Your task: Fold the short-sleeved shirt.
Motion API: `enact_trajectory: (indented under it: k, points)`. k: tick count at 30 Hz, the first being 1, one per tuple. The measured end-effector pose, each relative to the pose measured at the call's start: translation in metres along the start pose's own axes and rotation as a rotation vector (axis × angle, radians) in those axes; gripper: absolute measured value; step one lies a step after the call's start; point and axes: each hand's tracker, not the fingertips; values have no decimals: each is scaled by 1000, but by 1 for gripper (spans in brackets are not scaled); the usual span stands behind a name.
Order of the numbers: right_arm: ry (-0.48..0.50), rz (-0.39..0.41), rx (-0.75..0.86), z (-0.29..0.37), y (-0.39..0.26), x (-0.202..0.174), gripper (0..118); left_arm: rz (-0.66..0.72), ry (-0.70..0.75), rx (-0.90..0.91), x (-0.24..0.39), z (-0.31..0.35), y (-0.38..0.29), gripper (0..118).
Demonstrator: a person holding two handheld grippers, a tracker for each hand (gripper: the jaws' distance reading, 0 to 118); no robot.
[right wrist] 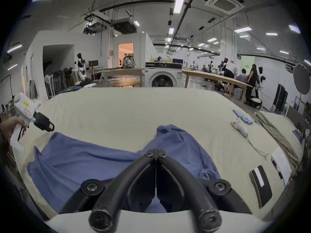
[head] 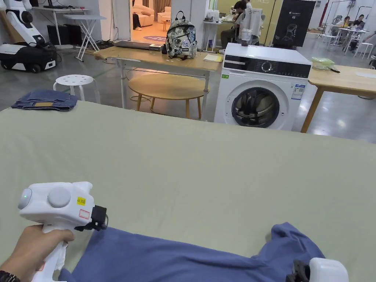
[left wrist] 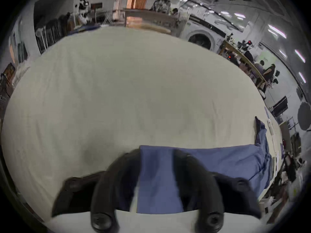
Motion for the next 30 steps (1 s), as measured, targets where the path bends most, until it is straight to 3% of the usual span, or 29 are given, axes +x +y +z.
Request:
enact_trajectory:
  k: [1, 2, 8, 10, 12, 13, 14, 24, 26, 28, 30]
  points:
    - [-7, 4, -10, -1, -2, 1, 0, -3, 9, -34, 1, -7, 3, 52]
    - [-12, 7, -17, -3, -3, 3, 0, -7, 12, -57, 7, -8, 3, 54]
    - [-29, 10, -56, -7, -11, 12, 0, -127, 127, -162, 29, -33, -4, 54]
    - [-37, 15, -69, -8, -14, 14, 0, -112, 156, -146, 22, -44, 5, 44]
    - [-39, 9, -78, -9, -16, 18, 0, -141, 175, -116, 24, -43, 5, 22]
    - [-41, 5, -85, -9, -17, 19, 0, -151, 173, -106, 22, -41, 4, 5]
    - [-42, 0, -92, -10, -18, 20, 0, -149, 169, -96, 19, -41, 5, 0]
    - [-38, -46, -201, -45, 11, 64, 0, -129, 91, 35, 21, 1, -9, 0]
    - [-24, -51, -263, -66, 25, 78, 17, -137, 83, 59, 25, 10, -12, 0]
    - [-17, -66, -316, -92, 37, 93, 52, -140, 77, 78, 28, 18, -14, 0]
    - [-13, -65, -374, -127, 39, 110, 61, -146, 74, 100, 31, 24, -16, 0]
